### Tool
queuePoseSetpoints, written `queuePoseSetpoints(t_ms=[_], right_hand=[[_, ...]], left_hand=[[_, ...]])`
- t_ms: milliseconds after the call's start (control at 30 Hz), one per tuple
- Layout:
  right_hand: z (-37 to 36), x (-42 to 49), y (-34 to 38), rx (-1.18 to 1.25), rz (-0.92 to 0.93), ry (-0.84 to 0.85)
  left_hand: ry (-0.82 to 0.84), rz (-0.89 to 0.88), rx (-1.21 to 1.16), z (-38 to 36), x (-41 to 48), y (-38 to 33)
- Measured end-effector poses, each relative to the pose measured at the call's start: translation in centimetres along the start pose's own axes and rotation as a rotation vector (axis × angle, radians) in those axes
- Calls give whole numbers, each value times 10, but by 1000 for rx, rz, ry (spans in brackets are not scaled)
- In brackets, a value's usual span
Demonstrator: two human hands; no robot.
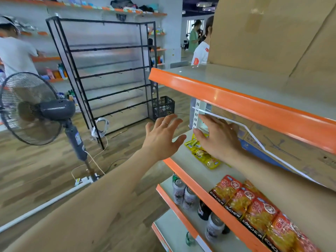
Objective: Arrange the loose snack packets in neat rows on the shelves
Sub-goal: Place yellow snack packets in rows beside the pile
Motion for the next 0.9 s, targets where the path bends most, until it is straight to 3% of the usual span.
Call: queuePoseSetpoints(t_ms=[333, 667, 767, 833, 900], right_hand=[[-60, 61, -35, -88, -124, 88], [-144, 54, -102, -348, -252, 433], [-165, 40, -115, -315, -265, 504], [-175, 34, -121, -269, -292, 490], [-182, 34, -127, -287, -321, 433]], left_hand=[[196, -81, -67, -93, 51, 44], [411, -228, -95, -213, 60, 31], [494, -97, -182, -245, 62, 29], [511, 28, -230, -260, 60, 28], [486, 31, -166, -264, 58, 23]])
Point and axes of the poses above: each hand's wrist, its own x-axis towards the middle knuckle, its own z-axis out of the back of the hand, y = z × x, the point moved 6 cm from there along x, towards the middle knuckle, and after that the axes turned 12 degrees about -z, right-handed, at the moved point
